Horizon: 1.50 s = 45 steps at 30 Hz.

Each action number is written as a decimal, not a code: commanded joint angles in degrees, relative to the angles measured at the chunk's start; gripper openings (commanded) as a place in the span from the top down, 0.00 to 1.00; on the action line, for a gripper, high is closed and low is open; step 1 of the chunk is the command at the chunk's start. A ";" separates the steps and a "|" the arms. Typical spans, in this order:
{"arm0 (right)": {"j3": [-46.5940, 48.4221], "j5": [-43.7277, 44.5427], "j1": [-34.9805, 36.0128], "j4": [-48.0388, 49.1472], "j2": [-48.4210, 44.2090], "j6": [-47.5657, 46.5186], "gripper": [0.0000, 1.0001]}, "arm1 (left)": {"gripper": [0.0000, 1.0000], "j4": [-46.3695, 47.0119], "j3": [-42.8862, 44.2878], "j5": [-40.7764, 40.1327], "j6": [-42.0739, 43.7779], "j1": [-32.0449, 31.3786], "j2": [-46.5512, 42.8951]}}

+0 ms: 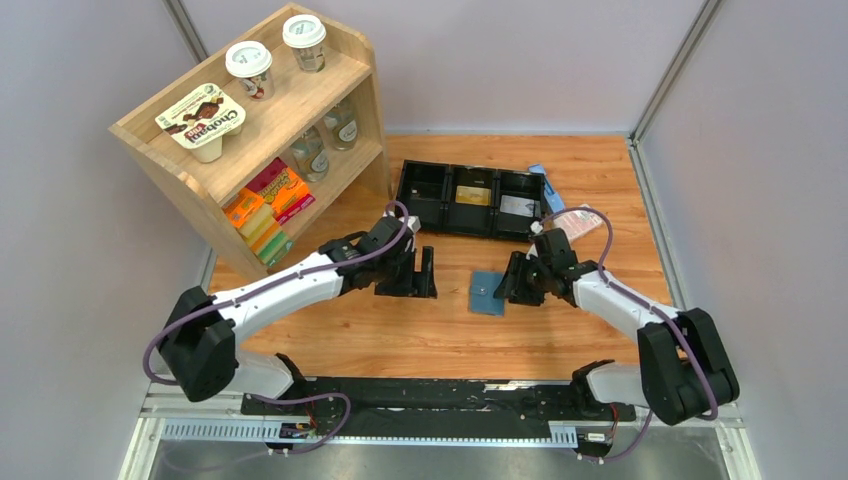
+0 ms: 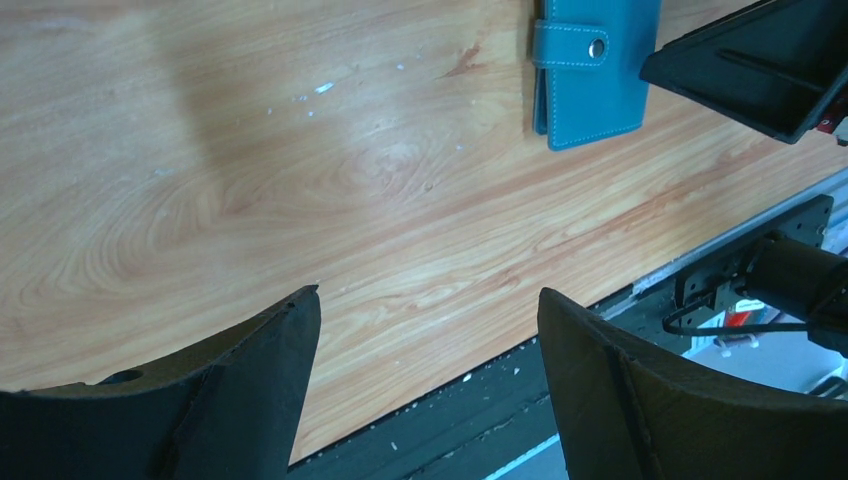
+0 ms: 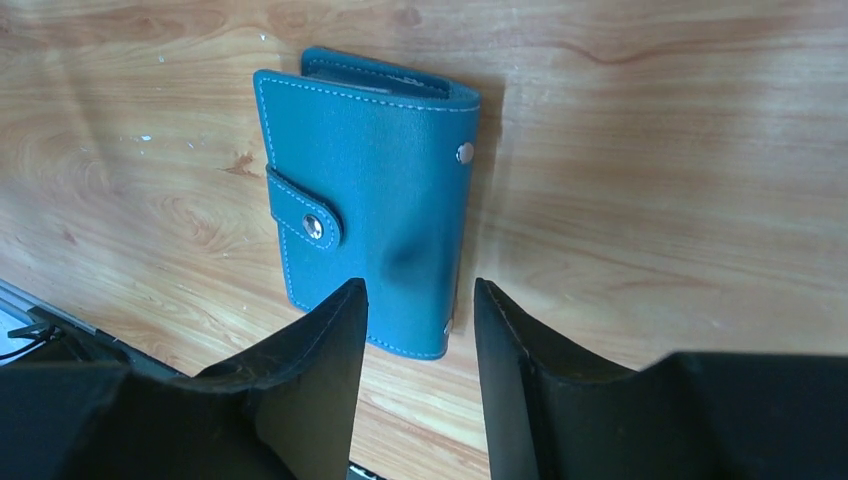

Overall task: Take the credit cards out of the card holder
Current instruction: Open the card holder at the center of the board.

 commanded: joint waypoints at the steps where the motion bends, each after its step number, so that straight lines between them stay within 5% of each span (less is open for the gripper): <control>1: -0.60 -2.05 -0.17 6.23 2.67 0.11 0.54 | 0.13 -0.26 5.64 -2.39 1.69 -2.38 4.34; 8: -1.92 -5.47 -0.17 10.88 5.58 -0.67 0.59 | 0.13 -3.06 14.86 -5.29 3.72 -6.95 12.96; 20: -6.83 -6.89 0.09 17.82 3.57 7.66 1.00 | 0.22 -6.59 26.30 -11.27 1.79 -9.50 27.20; 32: -11.50 -0.03 1.59 19.50 -1.62 14.26 1.00 | 0.34 -7.64 33.87 -13.12 1.52 -13.11 34.93; 35: -11.41 -0.12 1.85 19.76 -0.92 14.35 1.00 | 0.44 -7.99 35.36 -13.21 2.05 -13.20 36.86; 45: -12.03 -0.91 2.29 22.49 1.01 14.35 1.00 | 0.44 -10.19 38.79 -13.65 3.54 -13.29 42.23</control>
